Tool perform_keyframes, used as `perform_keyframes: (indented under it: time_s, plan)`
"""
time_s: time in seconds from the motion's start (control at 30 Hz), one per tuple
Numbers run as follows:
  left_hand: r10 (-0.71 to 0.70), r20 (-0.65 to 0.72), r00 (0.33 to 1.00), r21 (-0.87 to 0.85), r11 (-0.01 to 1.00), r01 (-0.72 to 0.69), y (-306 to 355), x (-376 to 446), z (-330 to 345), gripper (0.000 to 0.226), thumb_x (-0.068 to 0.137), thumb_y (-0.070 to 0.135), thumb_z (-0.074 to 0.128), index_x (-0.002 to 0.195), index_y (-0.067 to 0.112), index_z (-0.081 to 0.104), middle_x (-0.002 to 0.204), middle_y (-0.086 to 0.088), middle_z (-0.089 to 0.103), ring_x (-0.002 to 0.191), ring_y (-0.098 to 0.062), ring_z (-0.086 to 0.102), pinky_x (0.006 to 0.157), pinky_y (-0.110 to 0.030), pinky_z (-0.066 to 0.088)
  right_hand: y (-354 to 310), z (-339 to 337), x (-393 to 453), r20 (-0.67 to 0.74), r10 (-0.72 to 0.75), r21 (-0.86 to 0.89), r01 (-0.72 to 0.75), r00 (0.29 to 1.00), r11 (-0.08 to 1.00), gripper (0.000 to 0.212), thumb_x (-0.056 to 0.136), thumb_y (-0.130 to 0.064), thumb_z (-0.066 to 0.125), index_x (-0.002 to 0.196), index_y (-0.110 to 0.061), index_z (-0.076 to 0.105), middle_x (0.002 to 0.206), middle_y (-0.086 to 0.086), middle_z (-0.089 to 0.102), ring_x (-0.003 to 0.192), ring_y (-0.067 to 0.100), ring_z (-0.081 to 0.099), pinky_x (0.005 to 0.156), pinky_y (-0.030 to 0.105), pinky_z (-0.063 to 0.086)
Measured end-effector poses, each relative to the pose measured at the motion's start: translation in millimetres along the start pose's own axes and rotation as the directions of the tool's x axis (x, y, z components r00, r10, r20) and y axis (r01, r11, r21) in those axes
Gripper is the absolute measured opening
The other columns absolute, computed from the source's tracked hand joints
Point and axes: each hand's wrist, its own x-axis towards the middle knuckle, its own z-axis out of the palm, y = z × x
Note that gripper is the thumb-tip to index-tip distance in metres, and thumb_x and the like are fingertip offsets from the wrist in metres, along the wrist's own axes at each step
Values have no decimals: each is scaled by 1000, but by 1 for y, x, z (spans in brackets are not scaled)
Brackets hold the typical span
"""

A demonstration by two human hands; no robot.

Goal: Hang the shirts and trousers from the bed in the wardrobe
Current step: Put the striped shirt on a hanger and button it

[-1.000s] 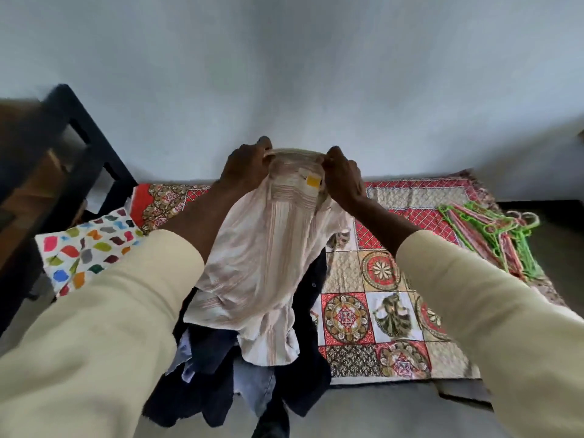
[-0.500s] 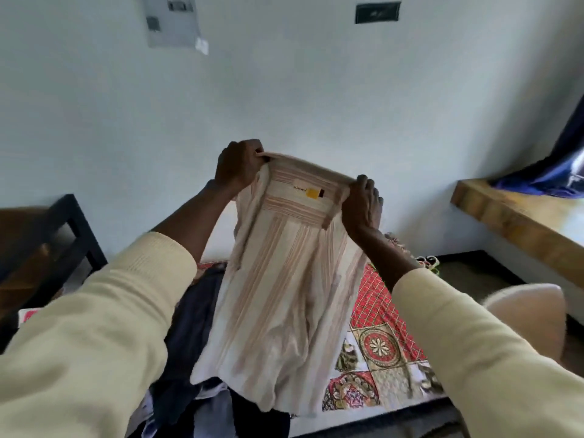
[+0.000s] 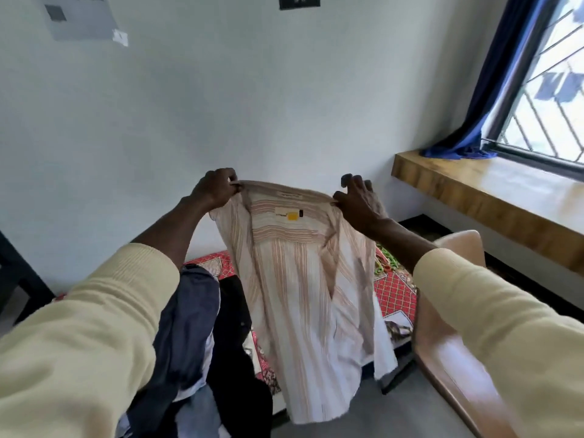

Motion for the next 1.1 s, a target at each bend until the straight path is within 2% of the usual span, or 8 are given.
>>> perform_keyframes:
  time_s: [0.17, 0.33, 0.5, 0.57, 0.7, 0.9, 1.0, 1.1]
  plan:
    - [-48, -73, 996, 93, 994, 54, 29, -3, 22, 24, 85, 15, 58, 103, 1, 67, 111, -25, 66, 105, -43, 61, 88, -42, 50, -14, -8, -6, 72, 393, 108, -399, 917, 911, 19, 92, -25, 57, 88, -9, 68, 98, 16, 67, 90, 36, 65, 68, 35, 45]
    - [-132, -162, 978, 62, 988, 144, 46, -11, 36, 39, 90, 9, 50, 126, -3, 48, 122, -29, 58, 113, -48, 55, 93, -46, 46, -19, -9, -17, 99, 377, 150, -388, 921, 909, 11, 91, -8, 49, 93, -5, 60, 99, 19, 65, 91, 41, 63, 69, 42, 50]
    - [-149, -43, 988, 59, 987, 151, 46, -14, 32, 44, 91, 20, 55, 129, 0, 44, 126, -25, 56, 115, -45, 54, 94, -46, 45, -21, -11, -21, 79, 499, 119, -505, 863, 855, 19, 90, -5, 47, 109, -3, 53, 100, 23, 64, 91, 43, 63, 66, 39, 41]
    - [-157, 47, 986, 50, 987, 155, 42, -11, 31, 34, 88, 18, 58, 117, 1, 56, 121, -26, 61, 105, -42, 60, 84, -42, 50, -27, -16, -19, 115, 598, 153, -609, 793, 778, 28, 88, -5, 47, 116, -2, 47, 100, 23, 66, 93, 42, 63, 69, 41, 42]
    - [-237, 252, 938, -136, 951, 277, 35, -11, 30, 28, 79, 12, 79, 94, -9, 67, 94, -32, 68, 66, -27, 57, 51, -27, 41, -27, -23, -11, 351, 686, 309, -770, 638, 558, 7, 79, -11, 56, 74, -6, 57, 85, 16, 65, 81, 31, 65, 65, 35, 47]
    - [-204, 110, 973, -30, 978, 209, 34, -25, 34, 23, 85, 15, 58, 101, 1, 67, 103, -21, 69, 91, -37, 68, 72, -35, 53, -44, -13, -30, 140, 431, -156, -410, 891, 899, 25, 95, -6, 43, 115, -1, 58, 107, 19, 63, 92, 37, 65, 73, 40, 51]
    - [-210, 188, 960, -266, 929, 256, 43, -29, 42, 20, 88, 9, 50, 102, 8, 64, 86, -17, 65, 61, -27, 61, 50, -27, 48, -51, -3, -32, 119, 514, 42, -521, 850, 852, 43, 90, -3, 45, 132, -6, 37, 88, 19, 65, 80, 38, 64, 65, 41, 47]
    - [-152, 406, 901, -618, 681, 393, 46, -37, 38, 39, 99, 5, 37, 127, 21, 59, 73, -10, 55, 41, -15, 49, 38, -19, 41, -47, -8, -24, 246, 571, 460, -613, 783, 643, 43, 83, -3, 50, 123, -18, 51, 81, 9, 63, 61, 27, 61, 53, 31, 44]
